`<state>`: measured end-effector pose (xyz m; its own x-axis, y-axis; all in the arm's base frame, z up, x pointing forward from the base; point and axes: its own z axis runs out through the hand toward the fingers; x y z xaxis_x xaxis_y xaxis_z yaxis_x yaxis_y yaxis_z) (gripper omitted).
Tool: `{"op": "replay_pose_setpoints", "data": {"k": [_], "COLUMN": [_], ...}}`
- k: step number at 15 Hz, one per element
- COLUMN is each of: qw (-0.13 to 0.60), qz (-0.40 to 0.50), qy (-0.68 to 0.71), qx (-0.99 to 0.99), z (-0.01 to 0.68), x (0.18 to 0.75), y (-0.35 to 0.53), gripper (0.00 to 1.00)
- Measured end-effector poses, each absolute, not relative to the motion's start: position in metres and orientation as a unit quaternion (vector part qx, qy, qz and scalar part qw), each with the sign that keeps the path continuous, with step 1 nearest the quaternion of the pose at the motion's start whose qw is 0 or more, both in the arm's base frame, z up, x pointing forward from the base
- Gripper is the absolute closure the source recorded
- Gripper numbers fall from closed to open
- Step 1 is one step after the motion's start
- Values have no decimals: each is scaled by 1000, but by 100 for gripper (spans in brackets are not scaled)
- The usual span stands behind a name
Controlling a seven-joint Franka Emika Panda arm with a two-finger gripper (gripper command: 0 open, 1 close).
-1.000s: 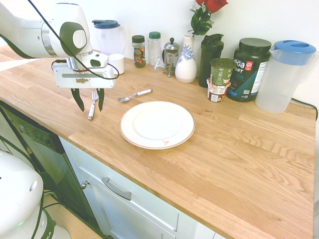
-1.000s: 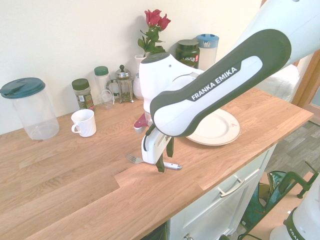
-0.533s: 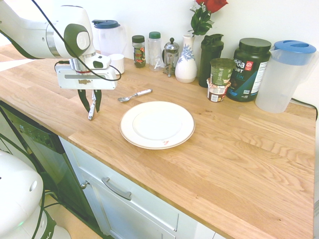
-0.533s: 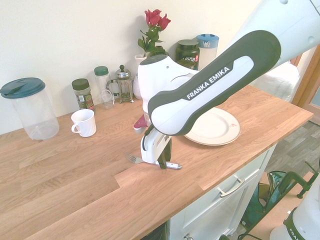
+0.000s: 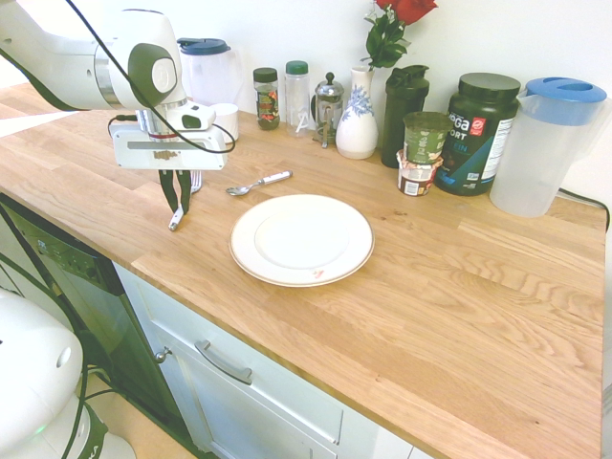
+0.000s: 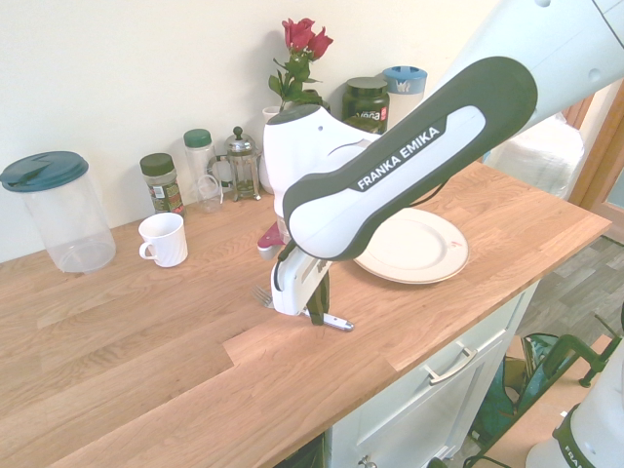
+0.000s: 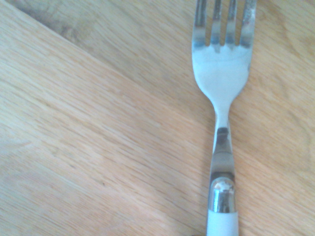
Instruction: Put the fork into the plate
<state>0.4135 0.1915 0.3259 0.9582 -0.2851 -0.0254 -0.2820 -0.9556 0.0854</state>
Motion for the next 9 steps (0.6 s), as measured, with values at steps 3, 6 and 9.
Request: {"op": "replay_pose_setpoints", "data": {"k": [3, 6, 9], "qw": [33, 2, -21], "qz": [-8, 10, 25], "qy": [-155, -171, -193], "qx": [987, 985, 981], "z": [335, 365, 390], "x": [413, 406, 395], "y": [178, 136, 84], "gripper": [100, 100, 100]}}
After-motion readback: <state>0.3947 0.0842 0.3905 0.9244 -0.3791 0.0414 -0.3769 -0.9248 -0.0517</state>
